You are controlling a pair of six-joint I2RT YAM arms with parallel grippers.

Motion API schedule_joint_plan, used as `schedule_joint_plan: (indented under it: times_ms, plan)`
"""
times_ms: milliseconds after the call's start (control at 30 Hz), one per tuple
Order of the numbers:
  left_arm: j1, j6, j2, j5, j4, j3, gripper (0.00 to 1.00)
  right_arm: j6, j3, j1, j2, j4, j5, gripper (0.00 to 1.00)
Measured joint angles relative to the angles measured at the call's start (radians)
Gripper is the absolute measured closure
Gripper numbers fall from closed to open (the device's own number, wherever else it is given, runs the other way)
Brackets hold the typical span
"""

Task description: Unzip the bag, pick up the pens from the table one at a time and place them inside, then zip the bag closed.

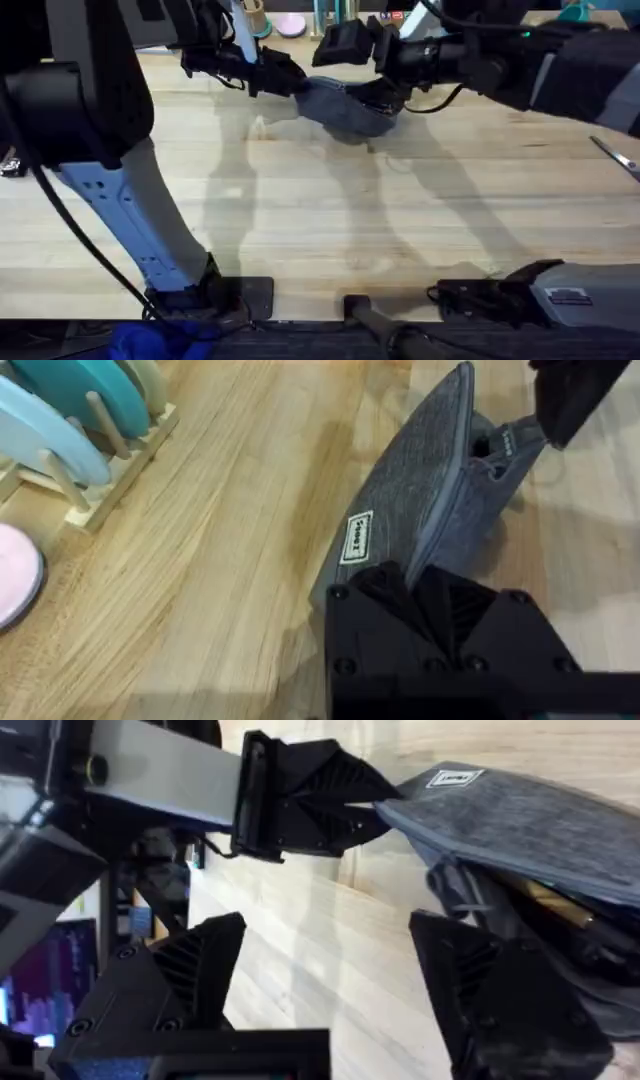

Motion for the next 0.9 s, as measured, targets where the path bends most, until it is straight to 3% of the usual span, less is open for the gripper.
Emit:
schedule_joint_plan:
  times_ms: [200,900]
  plan:
    - [0.000,0.000,0.000,0.000,0.000,0.000,0.960,-0.061,0.105,0.019,0.000,-0.101,0.032,0.006]
    - [0.000,0.000,0.000,0.000,0.000,0.000,0.960,-0.338,0.481,0.075,0.000,-0.798,0.339,0.006]
